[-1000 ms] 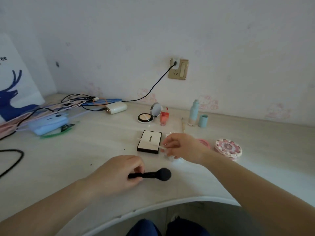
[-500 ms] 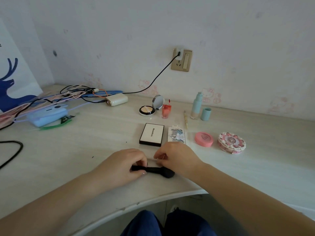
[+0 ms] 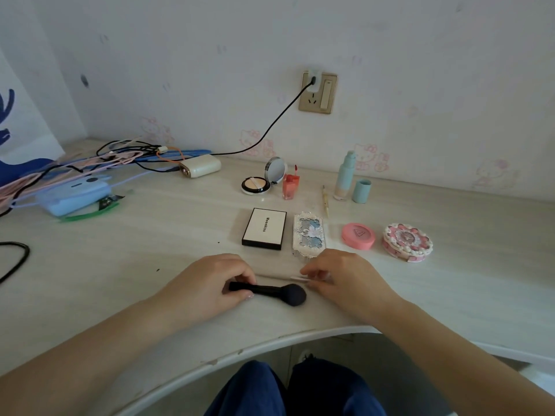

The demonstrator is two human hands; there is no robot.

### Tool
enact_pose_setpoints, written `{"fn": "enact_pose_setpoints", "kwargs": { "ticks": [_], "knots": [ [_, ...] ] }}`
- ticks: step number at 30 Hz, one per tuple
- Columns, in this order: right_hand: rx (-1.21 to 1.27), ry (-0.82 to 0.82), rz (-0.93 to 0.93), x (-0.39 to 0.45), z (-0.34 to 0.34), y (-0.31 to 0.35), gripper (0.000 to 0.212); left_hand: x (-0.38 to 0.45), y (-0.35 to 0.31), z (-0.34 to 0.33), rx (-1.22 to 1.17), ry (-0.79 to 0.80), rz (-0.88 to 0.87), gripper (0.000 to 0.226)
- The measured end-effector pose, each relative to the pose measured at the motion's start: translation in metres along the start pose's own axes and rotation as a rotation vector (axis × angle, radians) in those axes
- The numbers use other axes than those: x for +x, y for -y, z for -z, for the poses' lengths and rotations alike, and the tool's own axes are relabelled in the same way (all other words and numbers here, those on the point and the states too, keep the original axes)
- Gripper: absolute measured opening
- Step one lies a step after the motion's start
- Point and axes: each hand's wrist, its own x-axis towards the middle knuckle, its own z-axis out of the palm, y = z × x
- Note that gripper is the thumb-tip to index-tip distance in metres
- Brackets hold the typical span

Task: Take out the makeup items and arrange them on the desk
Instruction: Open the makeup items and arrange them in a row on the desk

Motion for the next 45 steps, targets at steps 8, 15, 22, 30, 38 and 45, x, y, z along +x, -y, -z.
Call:
{"fn": "enact_pose_setpoints", "kwargs": {
  "ticks": [8,15,22,30,38,45],
  "knots": [
    [0.049,-0.048,-0.019,0.001,-0.004,-0.001,0.019,0.002,0.000,0.000,-0.008,-0.002,0.023,0.012],
    [0.060,-0.049,-0.047,-0.001,-0.002,-0.004,0.023,0.001,-0.003,0.002,-0.055,0.003,0.038,0.023],
    [0.115,-0.084,-0.073,-0.003,0.002,-0.004,0.026,0.001,-0.002,0.006,-0.043,-0.033,0.010,0.025],
    [0.174,-0.118,-0.065,0.009,0.009,0.003,0.025,0.014,0.004,0.017,-0.069,-0.122,0.082,0.030],
    [0.658,0.005,-0.294,0.081,0.012,0.048,0.051,0.068,0.026,0.020,-0.151,-0.142,0.428,0.038],
    [0.752,0.011,-0.483,0.117,-0.014,0.059,0.064,0.101,0.037,-0.003,0.164,0.046,0.478,0.045]
  ]
}}
